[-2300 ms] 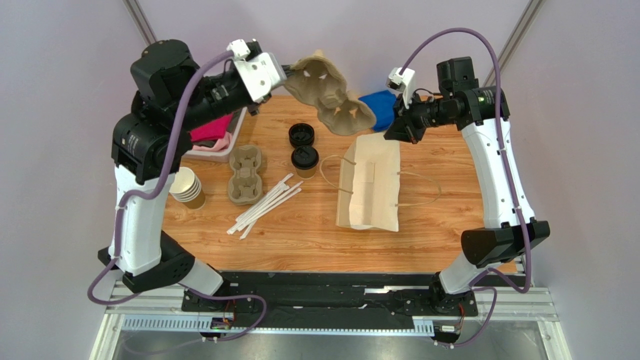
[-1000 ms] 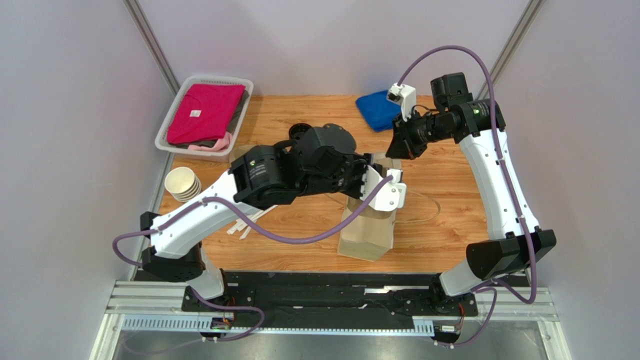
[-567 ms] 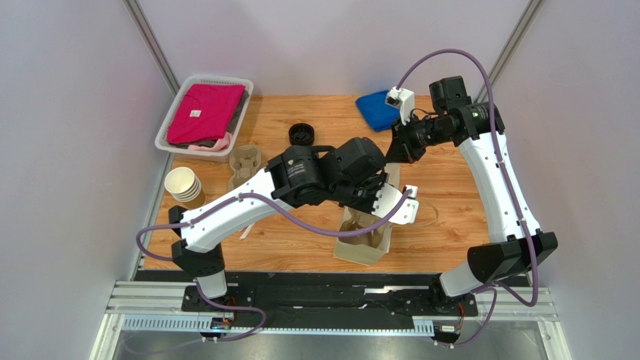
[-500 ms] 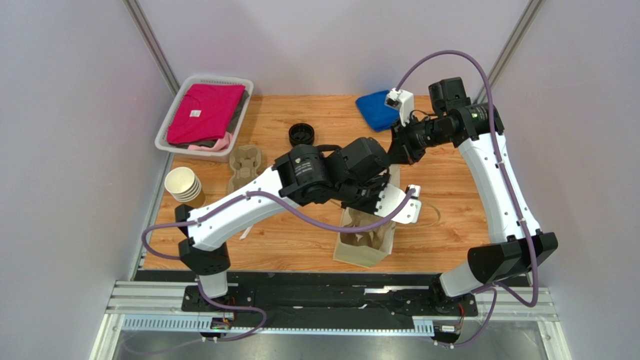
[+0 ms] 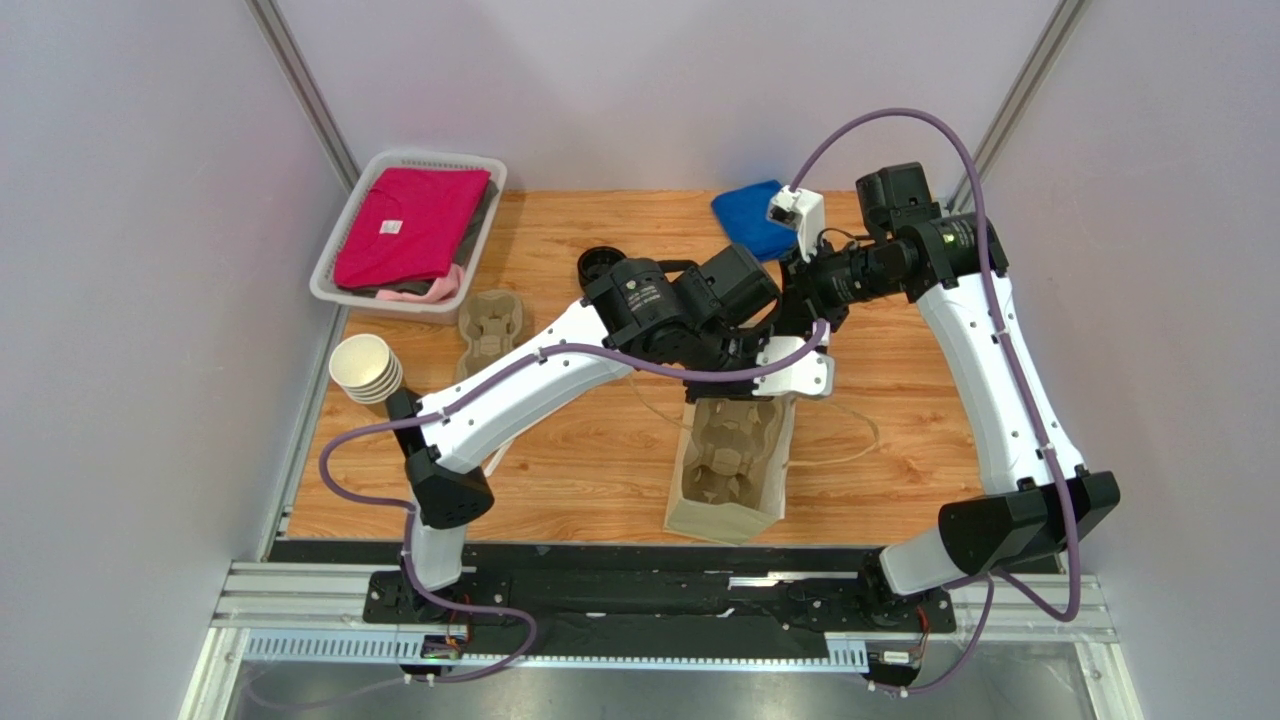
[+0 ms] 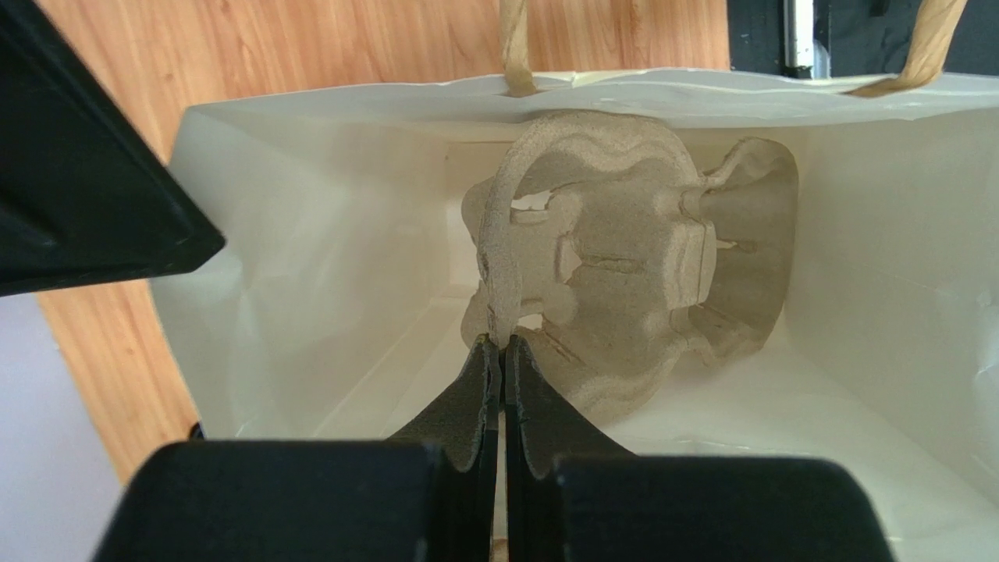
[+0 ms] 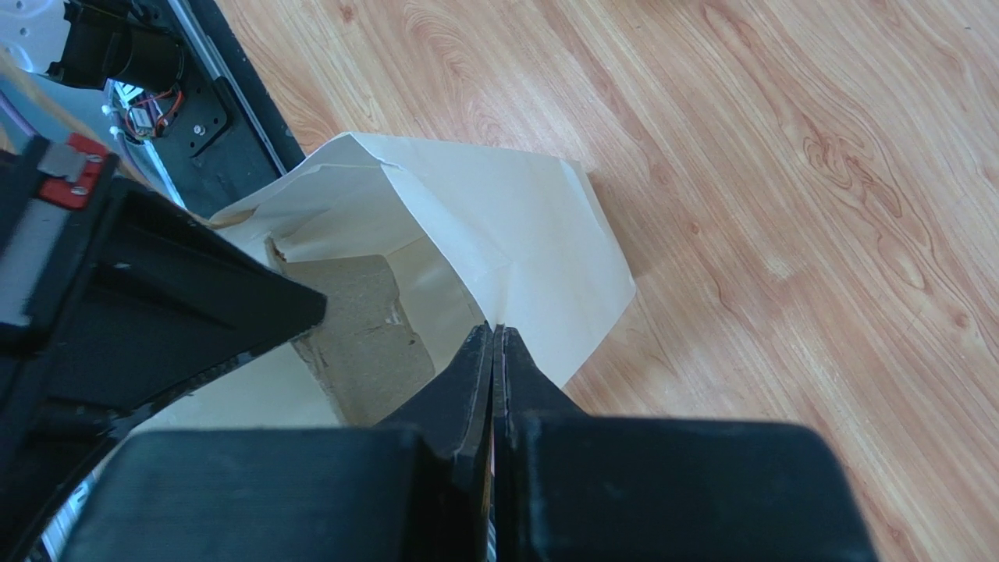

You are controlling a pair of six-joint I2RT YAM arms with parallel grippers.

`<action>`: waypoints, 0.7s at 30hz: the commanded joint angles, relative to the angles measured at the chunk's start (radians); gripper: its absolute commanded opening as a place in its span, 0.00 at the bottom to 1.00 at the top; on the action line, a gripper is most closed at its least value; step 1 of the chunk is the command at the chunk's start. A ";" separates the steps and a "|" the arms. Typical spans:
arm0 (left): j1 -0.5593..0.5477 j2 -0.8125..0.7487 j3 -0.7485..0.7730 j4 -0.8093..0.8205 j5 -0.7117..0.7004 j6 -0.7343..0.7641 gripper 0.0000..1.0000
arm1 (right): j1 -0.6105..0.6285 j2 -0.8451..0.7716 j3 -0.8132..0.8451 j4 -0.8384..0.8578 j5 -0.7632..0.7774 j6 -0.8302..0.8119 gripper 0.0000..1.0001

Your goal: Pack the takeout coffee

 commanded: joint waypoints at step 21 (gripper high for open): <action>0.103 0.111 -0.055 0.008 0.132 -0.011 0.04 | 0.007 0.007 -0.008 -0.035 -0.071 -0.042 0.00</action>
